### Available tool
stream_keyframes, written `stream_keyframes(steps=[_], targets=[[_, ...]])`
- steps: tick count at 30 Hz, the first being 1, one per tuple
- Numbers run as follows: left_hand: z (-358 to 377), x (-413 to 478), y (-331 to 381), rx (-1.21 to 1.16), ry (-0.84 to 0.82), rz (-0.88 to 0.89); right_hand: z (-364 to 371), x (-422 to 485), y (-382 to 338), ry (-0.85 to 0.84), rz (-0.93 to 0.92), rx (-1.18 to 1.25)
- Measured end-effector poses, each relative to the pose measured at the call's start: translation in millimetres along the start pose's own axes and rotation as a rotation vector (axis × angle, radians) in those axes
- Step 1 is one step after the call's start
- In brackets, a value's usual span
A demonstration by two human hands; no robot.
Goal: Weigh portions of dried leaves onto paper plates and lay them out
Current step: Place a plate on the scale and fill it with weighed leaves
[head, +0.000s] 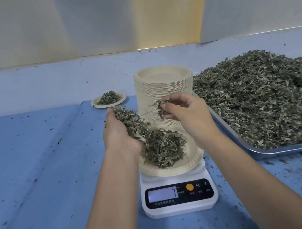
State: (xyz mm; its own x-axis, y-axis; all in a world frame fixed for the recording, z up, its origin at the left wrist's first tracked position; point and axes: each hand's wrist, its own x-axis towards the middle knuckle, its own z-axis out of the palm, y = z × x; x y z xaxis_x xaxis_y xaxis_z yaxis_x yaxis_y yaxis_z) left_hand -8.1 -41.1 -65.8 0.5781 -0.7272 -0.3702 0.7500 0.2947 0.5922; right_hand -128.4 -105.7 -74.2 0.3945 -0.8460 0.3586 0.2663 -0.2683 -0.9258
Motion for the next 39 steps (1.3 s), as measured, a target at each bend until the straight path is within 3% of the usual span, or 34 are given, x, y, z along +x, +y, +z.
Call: stream_keyframes(steps=[13,20,25,33,39], targets=[[7,-6,-2,0.011,0.015,0.033,-6,6,3,0.03,0.029,0.014],[57,-2,-31,0.071,-0.073,0.02,-43,9,-3,0.135,0.154,0.202],[99,7,-83,0.047,-0.129,-0.028,-83,10,-12,0.304,0.204,0.303],[138,12,-182,0.26,-0.064,-0.001,-150,7,2,0.562,0.197,-0.178],[138,4,-212,0.569,-0.161,-0.004,-178,5,6,0.589,0.276,-0.265]])
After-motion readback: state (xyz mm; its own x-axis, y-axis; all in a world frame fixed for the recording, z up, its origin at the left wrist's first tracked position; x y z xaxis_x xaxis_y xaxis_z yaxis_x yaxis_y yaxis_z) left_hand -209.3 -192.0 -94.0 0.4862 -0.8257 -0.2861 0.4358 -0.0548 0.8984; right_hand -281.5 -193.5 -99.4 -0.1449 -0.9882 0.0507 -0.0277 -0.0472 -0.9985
